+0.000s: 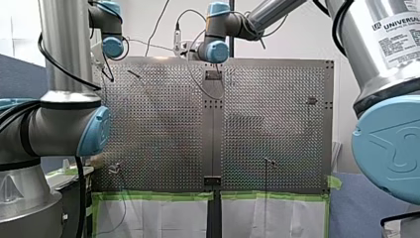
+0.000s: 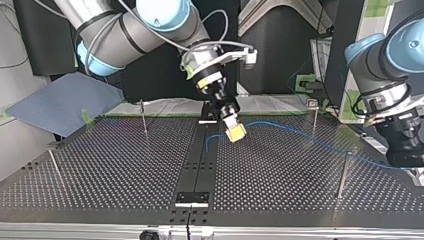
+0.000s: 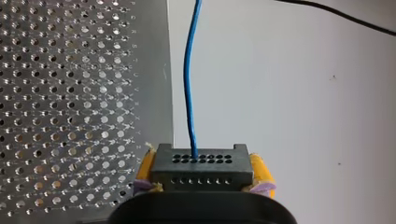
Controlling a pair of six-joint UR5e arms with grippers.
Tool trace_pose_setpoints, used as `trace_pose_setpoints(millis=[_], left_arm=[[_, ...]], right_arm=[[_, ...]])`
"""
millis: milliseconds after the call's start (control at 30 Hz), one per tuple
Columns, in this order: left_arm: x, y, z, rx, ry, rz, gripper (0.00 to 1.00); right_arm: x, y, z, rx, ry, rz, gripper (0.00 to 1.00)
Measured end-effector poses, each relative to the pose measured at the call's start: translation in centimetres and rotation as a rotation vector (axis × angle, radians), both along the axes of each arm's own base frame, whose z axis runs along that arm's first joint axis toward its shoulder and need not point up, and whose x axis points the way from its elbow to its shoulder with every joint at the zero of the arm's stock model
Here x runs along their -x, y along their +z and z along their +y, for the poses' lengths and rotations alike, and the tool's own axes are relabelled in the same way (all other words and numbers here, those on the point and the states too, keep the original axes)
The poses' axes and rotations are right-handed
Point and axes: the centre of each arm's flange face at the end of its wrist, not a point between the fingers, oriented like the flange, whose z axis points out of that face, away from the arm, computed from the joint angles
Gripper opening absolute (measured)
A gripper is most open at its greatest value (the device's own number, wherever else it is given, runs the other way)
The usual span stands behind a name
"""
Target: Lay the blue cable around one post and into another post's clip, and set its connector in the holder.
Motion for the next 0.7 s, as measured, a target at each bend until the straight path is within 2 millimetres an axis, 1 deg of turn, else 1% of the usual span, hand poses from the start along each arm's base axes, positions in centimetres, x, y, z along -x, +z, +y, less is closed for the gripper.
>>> trace_pose_setpoints(millis=[100,167,300,467,700], left_arm=[[-0.5,0.6,0.1,-0.002,-0.001,-0.010,0.00],[-0.8,0.5,0.2,-0.002,-0.001,-0.006,0.00],[-1.8,-0.4,0.3,-0.001,-0.002,0.014,0.00],[-2.4,-1.2,0.3,-0.005,-0.006,0.031,0.00],[-4.1,-3.4,0.3,-0.035,-0.029,0.089,0.00]], right_arm=[[-0.5,0.1,-0.4,0.000,0.001,-0.003,0.00],[-0.7,0.3,-0.6,0.000,0.001,-0.010,0.00],[-0.8,0.4,-1.2,0.003,0.000,-0.022,0.00],[-1.3,0.0,-2.1,-0.001,0.002,-0.023,0.00],[-2.4,-0.8,-3.0,-0.008,0.015,-0.020,0.00]])
